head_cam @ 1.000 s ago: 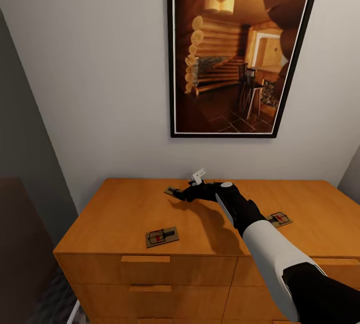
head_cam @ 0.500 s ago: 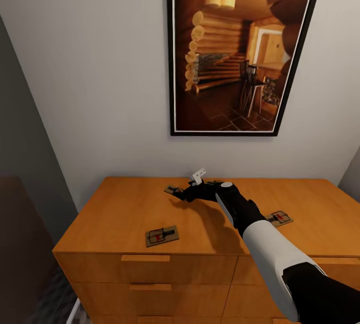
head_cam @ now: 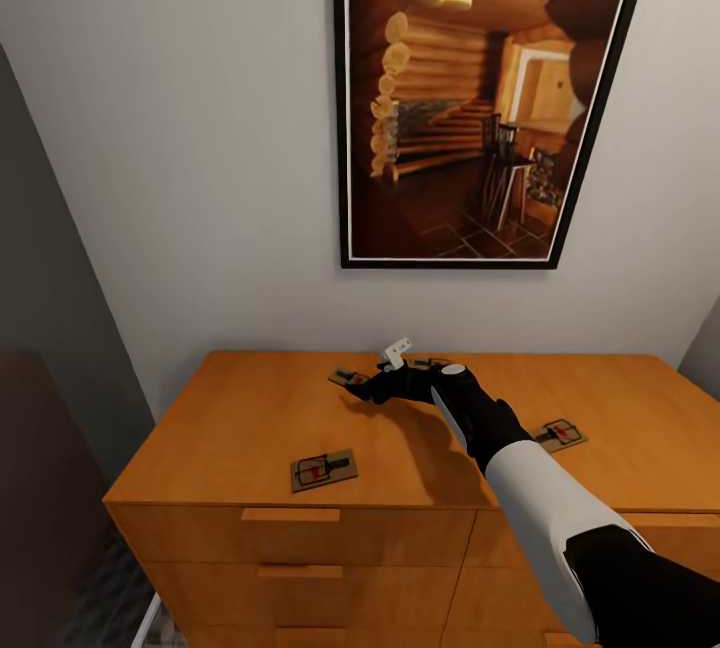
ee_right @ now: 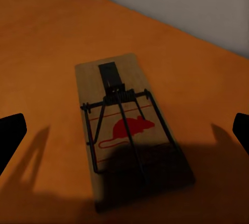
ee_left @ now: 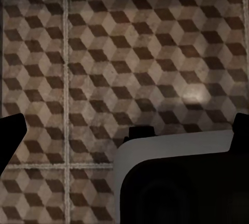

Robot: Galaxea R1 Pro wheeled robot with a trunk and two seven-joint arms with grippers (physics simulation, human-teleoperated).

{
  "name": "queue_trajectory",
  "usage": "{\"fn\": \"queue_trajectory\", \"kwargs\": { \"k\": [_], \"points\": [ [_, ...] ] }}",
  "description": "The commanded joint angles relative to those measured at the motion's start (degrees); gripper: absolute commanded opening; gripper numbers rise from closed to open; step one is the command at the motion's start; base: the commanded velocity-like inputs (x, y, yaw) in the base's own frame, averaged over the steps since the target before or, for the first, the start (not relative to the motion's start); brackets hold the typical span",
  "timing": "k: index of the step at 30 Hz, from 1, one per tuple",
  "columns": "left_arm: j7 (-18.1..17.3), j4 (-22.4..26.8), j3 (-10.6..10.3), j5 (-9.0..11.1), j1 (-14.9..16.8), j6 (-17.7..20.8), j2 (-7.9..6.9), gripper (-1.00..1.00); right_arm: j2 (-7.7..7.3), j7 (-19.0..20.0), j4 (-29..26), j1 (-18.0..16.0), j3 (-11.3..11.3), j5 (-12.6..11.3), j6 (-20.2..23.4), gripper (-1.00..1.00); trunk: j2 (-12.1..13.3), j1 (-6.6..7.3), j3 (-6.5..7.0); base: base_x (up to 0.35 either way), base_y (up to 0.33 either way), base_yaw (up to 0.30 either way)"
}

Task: Take the four mousetraps from the cabinet in the bathroom and place them on the bathroom floor. Make sure all four end up on the same floor surface, and ensure that at least two of them are either under or directly next to the same bathroom sink.

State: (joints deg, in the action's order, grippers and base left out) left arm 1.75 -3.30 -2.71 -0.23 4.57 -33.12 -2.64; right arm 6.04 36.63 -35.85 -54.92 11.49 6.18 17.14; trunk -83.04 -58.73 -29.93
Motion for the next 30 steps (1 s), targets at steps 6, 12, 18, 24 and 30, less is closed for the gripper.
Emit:
{"fn": "queue_trajectory", "kwargs": {
  "k": [6,12,18,24,30],
  "points": [
    [0.18,-0.22,-0.28,-0.03,0.09,-0.37,0.0,1.0,0.02,0.29,-0.09,-0.07,-0.09,0.59,0.17,1.0,-0.04,0.0,-0.36,0.0,0.0,0.0],
    [0.18,-0.22,-0.28,-0.03,0.09,-0.37,0.0,1.0,0.02,0.28,-0.09,-0.04,-0.11,0.59,0.17,1.0,-0.04,0.0,-0.65,0.0,0.0,0.0],
    [0.18,-0.22,-0.28,-0.03,0.09,-0.37,0.0,1.0,0.05,0.29,-0.09,-0.04,-0.08,0.59,0.13,1.0,-0.04,0.0,-0.95,0.0,0.0,0.0],
    [0.18,-0.22,-0.28,-0.03,0.09,-0.37,0.0,1.0,0.04,0.29,-0.09,-0.06,-0.07,0.59,0.14,1.0,-0.04,0.0,-1.24,0.0,0.0,0.0],
    [0.18,-0.22,-0.28,-0.03,0.09,-0.37,0.0,1.0,0.05,0.29,-0.09,-0.06,-0.07,0.59,0.14,1.0,-0.04,0.0,-1.54,0.0,0.0,0.0]
  ]
}}
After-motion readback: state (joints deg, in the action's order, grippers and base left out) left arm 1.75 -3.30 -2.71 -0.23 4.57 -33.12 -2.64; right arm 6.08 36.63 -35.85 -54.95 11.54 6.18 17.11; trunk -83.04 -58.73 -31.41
